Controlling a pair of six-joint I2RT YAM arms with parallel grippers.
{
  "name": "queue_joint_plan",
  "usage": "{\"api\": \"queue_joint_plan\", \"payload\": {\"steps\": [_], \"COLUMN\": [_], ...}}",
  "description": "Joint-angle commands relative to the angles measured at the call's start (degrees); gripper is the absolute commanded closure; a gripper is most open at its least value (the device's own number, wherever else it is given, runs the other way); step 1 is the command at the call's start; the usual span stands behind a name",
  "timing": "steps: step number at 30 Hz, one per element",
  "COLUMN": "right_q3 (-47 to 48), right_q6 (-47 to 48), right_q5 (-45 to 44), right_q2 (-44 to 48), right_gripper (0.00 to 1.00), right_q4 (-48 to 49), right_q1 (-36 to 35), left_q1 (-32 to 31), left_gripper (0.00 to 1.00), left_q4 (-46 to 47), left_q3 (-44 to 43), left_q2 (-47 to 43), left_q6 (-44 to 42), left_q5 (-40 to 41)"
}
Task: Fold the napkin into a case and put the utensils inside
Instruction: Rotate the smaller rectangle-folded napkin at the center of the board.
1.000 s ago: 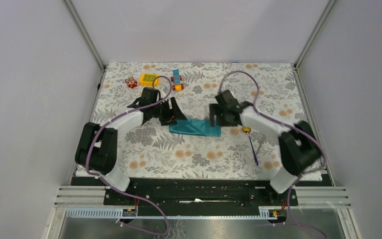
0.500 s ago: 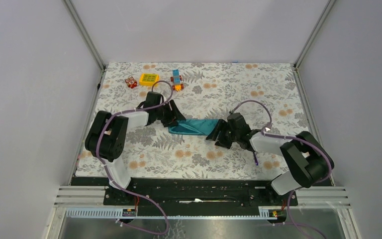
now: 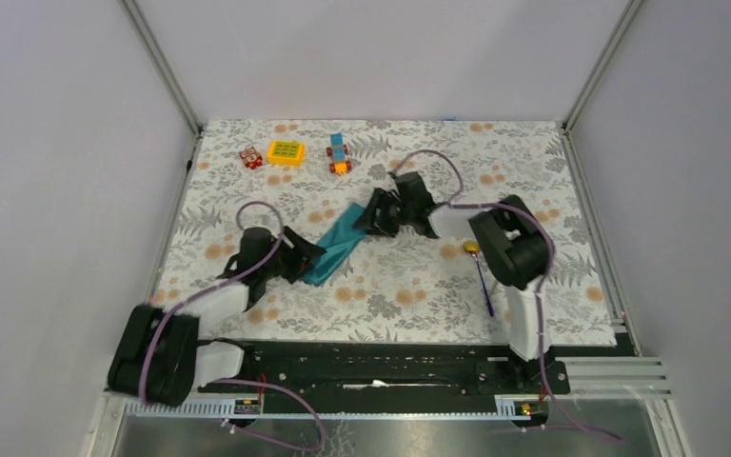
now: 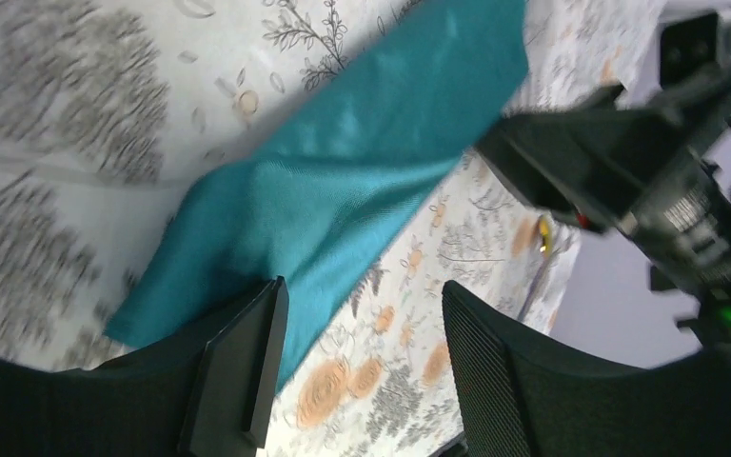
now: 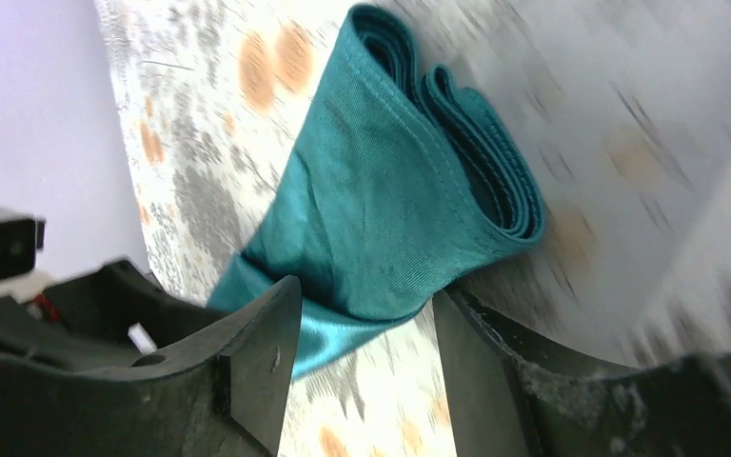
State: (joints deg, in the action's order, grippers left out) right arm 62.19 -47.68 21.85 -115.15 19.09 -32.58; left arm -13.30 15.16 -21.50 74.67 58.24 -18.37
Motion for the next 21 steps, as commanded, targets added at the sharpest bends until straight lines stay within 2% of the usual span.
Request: {"api": "queue_joint_plan", "payload": {"steps": [1,6,9,12,16,21], "right_q3": [14.0,23.9,21.6,13.9,7.0,6.7], "right_q6": [8.7,12.0,10.3,6.8,2.0,-5.2], "right_q5": [12.3,13.7,8.9,8.0,9.1,7.9], "right_q2": [-10.2,-13.1,-8.8,-3.7,-2.2,-6.9], "right_gripper": [0.40,0.31,0.20,0.17,0.20,0.36], "right_q4": [-6.1,-14.6,-21.1,-19.8,-10.5,-0.5], "right_q1": [-0.8,-3.0,-2.4,-2.5,-3.4,-6.8], "left_q1": [1.2,1.5,1.7,1.7,1.7,1.7], "left_gripper": [0.32,0.27,0.24,0.23,0.23,0.23], "left_q4": [-4.3,-19.3,-27.8,-33.8,-39.1,-42.3], "left_q3": [5.3,1.5,-5.5,-13.7,-21.6,-27.4], "left_q2": [-17.6,-34.9,-38.2,-37.5,-36.6,-36.9], "left_q6": [6.5,3.2,-2.7,-8.7,-14.4,-16.3], "left_q5": [7.2,10.6,12.4,12.8,12.6,11.4]}}
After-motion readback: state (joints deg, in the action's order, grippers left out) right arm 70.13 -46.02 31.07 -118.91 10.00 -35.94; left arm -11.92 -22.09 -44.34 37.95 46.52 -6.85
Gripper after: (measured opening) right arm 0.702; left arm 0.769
